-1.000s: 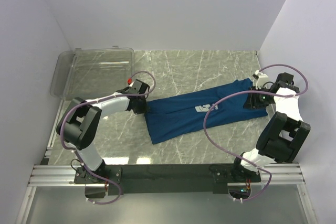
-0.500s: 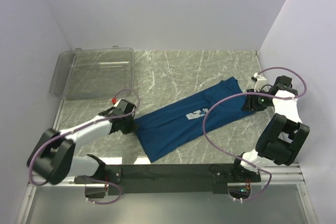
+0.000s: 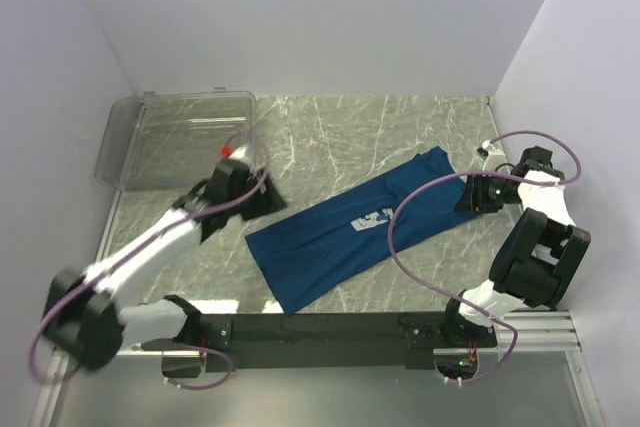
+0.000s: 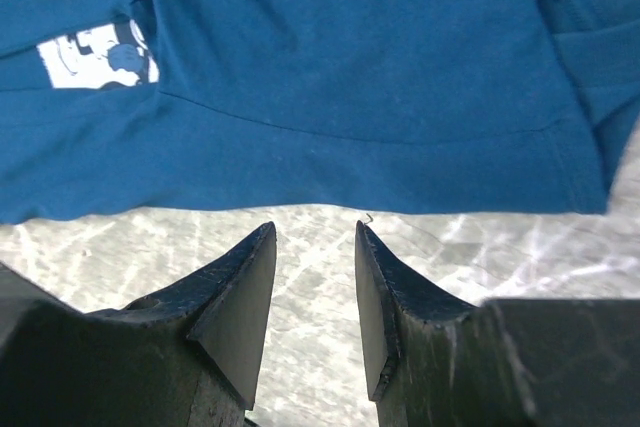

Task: Fold and stack the t-shirts
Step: Fold the tshirt

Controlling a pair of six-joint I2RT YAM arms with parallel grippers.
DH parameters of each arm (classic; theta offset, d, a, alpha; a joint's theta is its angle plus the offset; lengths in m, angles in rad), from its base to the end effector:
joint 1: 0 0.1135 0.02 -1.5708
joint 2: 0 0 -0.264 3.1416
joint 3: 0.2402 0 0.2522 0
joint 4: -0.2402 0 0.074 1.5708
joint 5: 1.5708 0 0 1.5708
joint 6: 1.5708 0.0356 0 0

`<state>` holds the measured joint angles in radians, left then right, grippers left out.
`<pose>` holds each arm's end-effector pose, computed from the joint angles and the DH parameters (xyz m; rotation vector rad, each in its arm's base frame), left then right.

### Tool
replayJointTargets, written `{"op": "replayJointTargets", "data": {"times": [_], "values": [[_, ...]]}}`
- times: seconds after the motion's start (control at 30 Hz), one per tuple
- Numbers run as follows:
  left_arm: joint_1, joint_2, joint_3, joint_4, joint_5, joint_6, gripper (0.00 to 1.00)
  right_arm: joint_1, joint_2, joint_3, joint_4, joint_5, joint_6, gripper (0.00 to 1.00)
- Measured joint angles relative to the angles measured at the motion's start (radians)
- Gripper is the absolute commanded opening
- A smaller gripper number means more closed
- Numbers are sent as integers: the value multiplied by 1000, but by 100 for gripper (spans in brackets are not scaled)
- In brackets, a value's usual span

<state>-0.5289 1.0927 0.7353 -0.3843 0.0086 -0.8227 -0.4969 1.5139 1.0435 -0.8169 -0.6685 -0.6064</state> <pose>0.1983 -0.1162 0.2444 -0.3490 2.3901 -0.6730 0.2558 -0.1136 0.2217 -0.2608 2.4920 0.5530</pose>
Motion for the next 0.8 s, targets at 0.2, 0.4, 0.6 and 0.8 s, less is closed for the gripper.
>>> {"op": "replayJointTargets", "data": {"times": [0.2,0.4,0.6,0.8], "values": [[-13,507,434,126,193,179,67,0,24,0,-4,-32,34,45],[-50,925,884,144,368,302,67,0,24,0,0,-41,73,45],[-96,1207,1147,138,468,332,70,0,24,0,13,-49,121,45],[-122,1376,1267,134,477,318,74,0,24,0,27,-48,150,45]]}}
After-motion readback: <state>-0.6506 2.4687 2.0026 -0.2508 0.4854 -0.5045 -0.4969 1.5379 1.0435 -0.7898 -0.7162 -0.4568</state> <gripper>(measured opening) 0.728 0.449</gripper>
